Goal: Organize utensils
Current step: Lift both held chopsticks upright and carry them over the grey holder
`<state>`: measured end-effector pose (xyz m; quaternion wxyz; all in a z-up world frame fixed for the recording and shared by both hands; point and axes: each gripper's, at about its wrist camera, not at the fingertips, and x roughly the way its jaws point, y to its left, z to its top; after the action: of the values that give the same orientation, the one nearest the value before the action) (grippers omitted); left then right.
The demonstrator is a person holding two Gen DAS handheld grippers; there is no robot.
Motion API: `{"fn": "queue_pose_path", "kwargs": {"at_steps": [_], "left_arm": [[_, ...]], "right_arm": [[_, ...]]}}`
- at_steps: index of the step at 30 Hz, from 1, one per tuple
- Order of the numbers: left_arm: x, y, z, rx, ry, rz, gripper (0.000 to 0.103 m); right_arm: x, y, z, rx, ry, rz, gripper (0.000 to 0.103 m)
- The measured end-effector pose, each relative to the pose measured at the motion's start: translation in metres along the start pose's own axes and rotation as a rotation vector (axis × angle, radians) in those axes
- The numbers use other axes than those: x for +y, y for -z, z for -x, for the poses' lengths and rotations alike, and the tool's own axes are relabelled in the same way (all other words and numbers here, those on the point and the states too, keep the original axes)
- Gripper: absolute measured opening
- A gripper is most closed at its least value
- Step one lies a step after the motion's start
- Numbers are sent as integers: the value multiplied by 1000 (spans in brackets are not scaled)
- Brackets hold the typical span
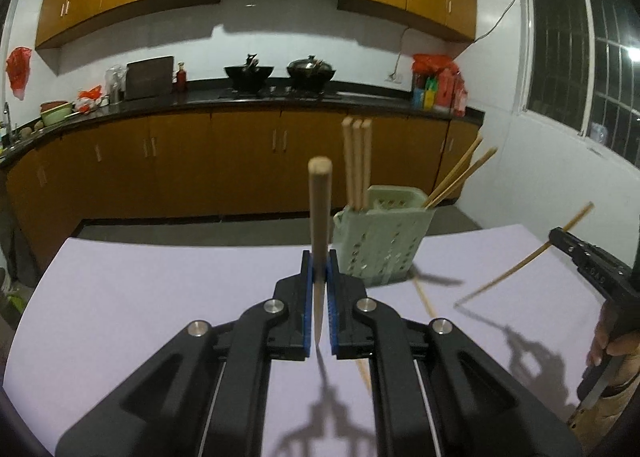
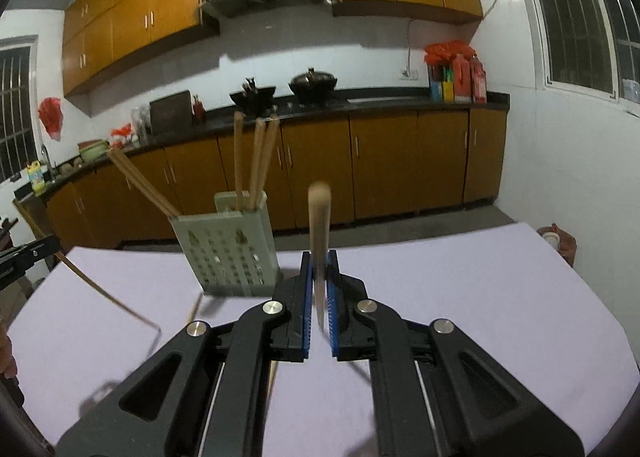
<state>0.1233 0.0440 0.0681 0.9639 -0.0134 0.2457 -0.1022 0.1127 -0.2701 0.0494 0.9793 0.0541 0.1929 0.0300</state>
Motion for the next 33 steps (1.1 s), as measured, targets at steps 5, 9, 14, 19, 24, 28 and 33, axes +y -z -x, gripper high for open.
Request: {"fn": "queue_pose_path", "kwargs": {"at_steps": [5, 9, 14, 19, 24, 28, 33], "left_arm": [[-13, -30, 10, -50, 66, -14, 7], [-26, -60, 17, -114, 99, -24, 7], [-43, -99, 16, -210, 87, -26, 7], [-49, -126, -4, -269, 54, 9, 7], [-56, -124, -38, -266, 25, -9, 7], [-58, -115, -66, -229, 41, -6, 7], [-54, -110, -84, -183, 47, 6, 8]], "right_arm": [[14, -35, 16, -84, -69, 4, 7], [28, -68, 30, -186, -136, 3, 7], [48, -105, 32, -306, -183, 4, 7], [64, -132, 4, -377, -200, 1, 7], [69, -117, -45, -343, -164, 8, 7], [68, -100, -70, -269, -131, 12, 7], [66, -91, -71, -223, -143, 19, 14]]}}
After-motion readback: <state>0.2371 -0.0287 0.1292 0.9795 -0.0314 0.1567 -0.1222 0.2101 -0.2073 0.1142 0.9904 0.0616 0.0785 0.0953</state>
